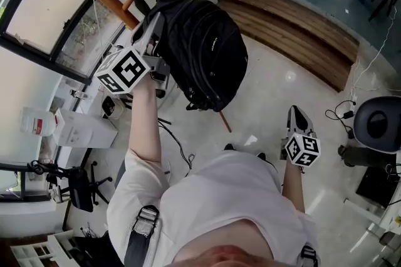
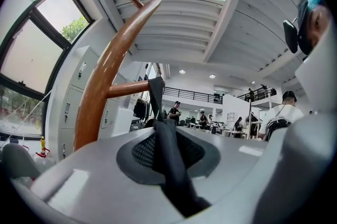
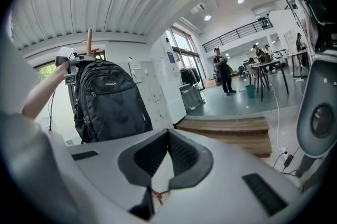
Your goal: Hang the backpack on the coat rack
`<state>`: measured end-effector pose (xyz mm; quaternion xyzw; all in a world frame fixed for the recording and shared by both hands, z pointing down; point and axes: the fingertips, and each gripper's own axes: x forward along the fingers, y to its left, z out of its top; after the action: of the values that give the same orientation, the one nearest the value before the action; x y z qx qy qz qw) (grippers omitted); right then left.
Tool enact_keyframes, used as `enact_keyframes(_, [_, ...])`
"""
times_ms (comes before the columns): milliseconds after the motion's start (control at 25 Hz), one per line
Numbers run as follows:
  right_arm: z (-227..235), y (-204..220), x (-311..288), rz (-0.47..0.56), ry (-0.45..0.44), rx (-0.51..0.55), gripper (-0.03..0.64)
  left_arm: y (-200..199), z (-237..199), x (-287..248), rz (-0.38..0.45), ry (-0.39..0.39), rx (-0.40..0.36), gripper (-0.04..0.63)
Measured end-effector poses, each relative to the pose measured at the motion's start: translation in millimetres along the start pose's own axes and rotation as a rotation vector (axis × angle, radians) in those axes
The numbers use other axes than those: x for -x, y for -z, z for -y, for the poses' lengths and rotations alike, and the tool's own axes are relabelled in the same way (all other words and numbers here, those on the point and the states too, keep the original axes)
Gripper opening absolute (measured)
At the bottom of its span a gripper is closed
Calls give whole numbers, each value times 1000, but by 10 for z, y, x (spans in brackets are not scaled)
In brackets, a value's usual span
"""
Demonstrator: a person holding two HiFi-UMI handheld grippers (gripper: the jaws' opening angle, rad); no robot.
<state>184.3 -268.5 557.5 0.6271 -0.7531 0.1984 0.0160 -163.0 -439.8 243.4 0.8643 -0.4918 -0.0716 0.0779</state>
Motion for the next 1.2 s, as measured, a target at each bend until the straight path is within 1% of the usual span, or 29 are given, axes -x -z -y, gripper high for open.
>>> enact_keyframes(280, [-9,34,-4,-13,-7,1,9,88,-122,102,0,-41,29,60])
enact_keyframes(720, [-42,77,-31,-32,-16,0,9,132,-146,130,4,-106,-53,67])
enact_keyframes(1040, [-21,103,-9,-36,-13,-7,9,151,-144,102,-11,-127,-65,69])
enact_keyframes(1200, [-12,109,-11,-39,-12,-8,9,163,-99,107,-22,-129,-86,112])
